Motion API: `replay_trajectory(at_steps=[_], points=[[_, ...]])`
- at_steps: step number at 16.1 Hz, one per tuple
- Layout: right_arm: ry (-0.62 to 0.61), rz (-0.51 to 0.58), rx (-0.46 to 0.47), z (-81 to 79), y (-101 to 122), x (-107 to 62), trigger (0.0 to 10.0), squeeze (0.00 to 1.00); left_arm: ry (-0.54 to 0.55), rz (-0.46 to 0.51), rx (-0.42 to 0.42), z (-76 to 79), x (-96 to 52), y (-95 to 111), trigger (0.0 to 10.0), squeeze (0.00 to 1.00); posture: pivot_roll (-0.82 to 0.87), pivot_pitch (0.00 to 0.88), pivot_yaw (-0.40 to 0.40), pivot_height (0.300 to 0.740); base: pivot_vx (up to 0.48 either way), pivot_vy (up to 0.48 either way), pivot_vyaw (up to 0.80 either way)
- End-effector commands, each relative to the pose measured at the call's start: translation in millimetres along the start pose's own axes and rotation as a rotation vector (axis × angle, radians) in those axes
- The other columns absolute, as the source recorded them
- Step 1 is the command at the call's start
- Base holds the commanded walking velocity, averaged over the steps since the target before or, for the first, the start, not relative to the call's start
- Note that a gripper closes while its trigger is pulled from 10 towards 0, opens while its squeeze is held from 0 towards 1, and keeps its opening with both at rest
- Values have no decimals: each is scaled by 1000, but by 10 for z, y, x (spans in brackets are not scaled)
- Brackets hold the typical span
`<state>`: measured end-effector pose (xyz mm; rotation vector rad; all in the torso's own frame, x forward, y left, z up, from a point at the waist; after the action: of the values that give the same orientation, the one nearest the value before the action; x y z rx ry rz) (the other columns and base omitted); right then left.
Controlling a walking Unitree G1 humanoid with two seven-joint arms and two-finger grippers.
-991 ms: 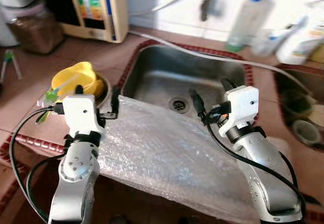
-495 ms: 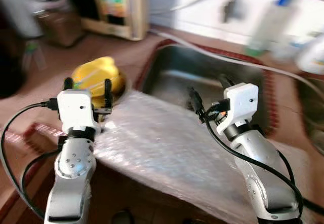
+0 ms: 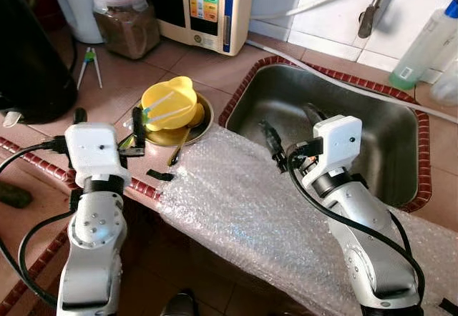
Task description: Kitchen organization
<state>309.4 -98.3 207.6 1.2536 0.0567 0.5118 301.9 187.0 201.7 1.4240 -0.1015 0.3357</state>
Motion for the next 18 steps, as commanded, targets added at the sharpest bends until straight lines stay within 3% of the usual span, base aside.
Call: replay_trajectory(at_steps=[1,7,9,10,11,12,13,15,16,17,18], points=[[43,10,30,-46,34,9,10000,0,14,-29,-23,-18,8,-41,10000,0,36,197,-41,740,0,0,0],[208,39,109,-306,104,-38,10000,0,-71,-120,-153,165,13,-226,10000,0,34,178,-41,740,0,0,0],[266,49,148,-377,140,-52,10000,0,-66,-143,-203,175,26,-267,8549,0,36,168,-42,740,0,0,0],[304,55,177,-415,162,-63,10000,0,-77,-150,-221,191,36,-285,6941,0,36,163,-42,740,0,0,0],[338,62,196,-449,180,-75,10000,0,-82,-149,-226,199,48,-291,6118,0,36,159,-43,740,0,0,0],[364,65,218,-477,194,-86,10000,0,-80,-148,-235,199,59,-295,4353,0,37,153,-42,740,0,0,0],[417,69,244,-535,211,-116,10000,0,-69,-155,-253,183,80,-324,3569,0,36,142,-42,740,0,0,0],[439,68,238,-574,212,-140,10000,0,-60,-154,-261,167,121,-350,4588,0,36,139,-41,740,0,0,0],[446,67,242,-584,211,-148,10000,0,-55,-151,-275,161,140,-353,4510,0,35,135,-43,740,0,0,0],[453,63,240,-591,205,-155,10000,0,-54,-145,-290,160,163,-350,3098,0,35,132,-45,740,0,0,0],[459,61,235,-602,200,-163,10000,0,-61,-131,-298,170,192,-329,2314,0,35,132,-45,740,0,0,0]])
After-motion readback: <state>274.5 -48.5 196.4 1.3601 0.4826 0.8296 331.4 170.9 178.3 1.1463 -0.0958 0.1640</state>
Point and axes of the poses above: a point about 5 cm out from each wrist's last joint towards the gripper, its own x axis pointing out of the wrist towards the gripper, its own y axis along the axis of the wrist's last joint, z = x × y, the point moved 4 cm from there along x, pointing out of the wrist towards the gripper, and after that the axes turned 14 degrees about -x, right-handed, at the moved point
